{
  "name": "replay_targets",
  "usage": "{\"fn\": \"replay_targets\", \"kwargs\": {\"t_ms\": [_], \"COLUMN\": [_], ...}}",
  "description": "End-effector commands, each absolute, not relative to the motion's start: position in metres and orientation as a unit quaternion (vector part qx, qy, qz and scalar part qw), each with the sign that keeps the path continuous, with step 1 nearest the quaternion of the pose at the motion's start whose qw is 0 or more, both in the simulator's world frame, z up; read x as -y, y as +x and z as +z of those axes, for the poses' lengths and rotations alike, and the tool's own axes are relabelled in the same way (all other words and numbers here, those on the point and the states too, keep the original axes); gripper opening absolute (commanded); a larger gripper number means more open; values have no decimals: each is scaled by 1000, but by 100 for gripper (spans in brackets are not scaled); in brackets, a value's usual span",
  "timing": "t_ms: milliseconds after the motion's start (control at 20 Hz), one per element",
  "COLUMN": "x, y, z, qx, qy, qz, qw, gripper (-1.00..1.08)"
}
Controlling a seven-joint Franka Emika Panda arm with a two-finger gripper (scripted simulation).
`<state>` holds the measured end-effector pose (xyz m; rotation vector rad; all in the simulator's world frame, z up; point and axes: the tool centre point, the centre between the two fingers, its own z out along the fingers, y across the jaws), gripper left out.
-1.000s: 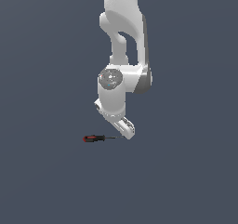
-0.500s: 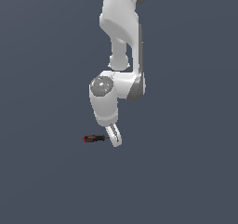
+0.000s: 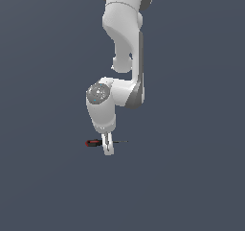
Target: Pick up the object and move it to a goal position.
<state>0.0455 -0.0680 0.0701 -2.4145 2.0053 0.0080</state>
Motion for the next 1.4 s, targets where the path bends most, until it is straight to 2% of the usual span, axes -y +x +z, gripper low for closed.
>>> {"fn": "replay_targets", "kwargs": {"t_ms": [0,600,1050,1300,1350], "x": [72,76,76,76,76], "y": [46,47,46,47,47], "z": [68,61,21,15,15], "qx": [-655,-672,-674,-674,-674], "qy": [-756,-740,-738,-738,-738], "qz": [1,0,0,0,0], "qw": [1,0,0,0,0], "gripper": [100,100,100,100,-100]}}
